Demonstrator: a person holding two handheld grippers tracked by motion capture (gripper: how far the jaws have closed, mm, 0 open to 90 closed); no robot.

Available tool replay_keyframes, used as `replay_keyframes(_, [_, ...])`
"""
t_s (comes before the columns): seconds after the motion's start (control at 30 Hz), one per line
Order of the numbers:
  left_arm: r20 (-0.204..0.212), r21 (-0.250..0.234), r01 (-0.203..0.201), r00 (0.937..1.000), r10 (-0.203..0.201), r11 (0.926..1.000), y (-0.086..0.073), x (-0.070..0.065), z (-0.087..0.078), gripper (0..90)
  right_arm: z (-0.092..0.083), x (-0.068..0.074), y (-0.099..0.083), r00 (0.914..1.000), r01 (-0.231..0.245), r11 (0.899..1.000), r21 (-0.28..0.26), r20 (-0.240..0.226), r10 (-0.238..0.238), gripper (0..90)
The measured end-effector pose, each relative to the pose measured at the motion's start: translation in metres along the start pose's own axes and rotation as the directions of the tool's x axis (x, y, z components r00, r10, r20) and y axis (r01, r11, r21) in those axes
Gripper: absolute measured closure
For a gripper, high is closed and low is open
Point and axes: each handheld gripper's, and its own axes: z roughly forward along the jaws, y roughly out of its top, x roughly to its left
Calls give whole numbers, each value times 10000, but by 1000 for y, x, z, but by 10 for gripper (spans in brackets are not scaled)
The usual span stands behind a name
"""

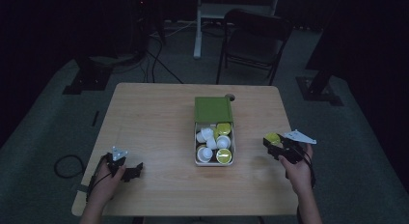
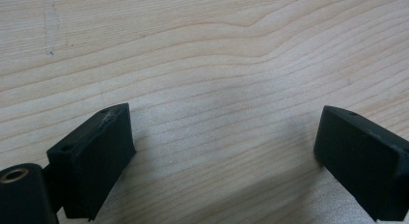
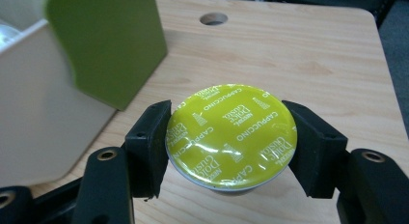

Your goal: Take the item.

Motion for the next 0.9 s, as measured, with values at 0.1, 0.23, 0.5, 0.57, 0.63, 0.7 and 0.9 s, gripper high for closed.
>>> replay_keyframes(0.1, [0, -2, 2, 10000, -2, 10000, 0, 0, 0, 70, 1, -5, -6, 9997, -76, 9999, 145, 230, 73, 381])
replay_keyframes(0.23, [-1, 0, 0, 10000, 0, 10000, 0, 0, 0, 70, 2, -12, -15, 9984, -274, 9991, 337, 500, 257, 381])
replay_keyframes(0.5, [-1, -11, 13, 10000, -13, 10000, 0, 0, 0, 71, 2, -23, -29, 9947, -583, 9962, 650, 887, 524, 381])
replay_keyframes(0.57, [0, -9, 13, 10000, -13, 10000, 0, 0, 0, 71, 1, -25, -32, 9940, -646, 9950, 759, 931, 574, 381])
replay_keyframes(0.63, [-1, -8, 13, 10000, -13, 10000, 0, 0, 0, 71, 0, -28, -35, 9927, -771, 9934, 854, 994, 685, 381])
replay_keyframes(0.7, [0, -7, 12, 10000, -12, 10000, 0, 0, 0, 70, -1, -30, -38, 9913, -866, 9919, 929, 1069, 765, 381])
replay_keyframes(0.9, [-1, -5, 15, 10000, -15, 10000, 0, 0, 0, 71, -2, -32, -42, 9892, -1020, 9897, 1003, 1154, 902, 381])
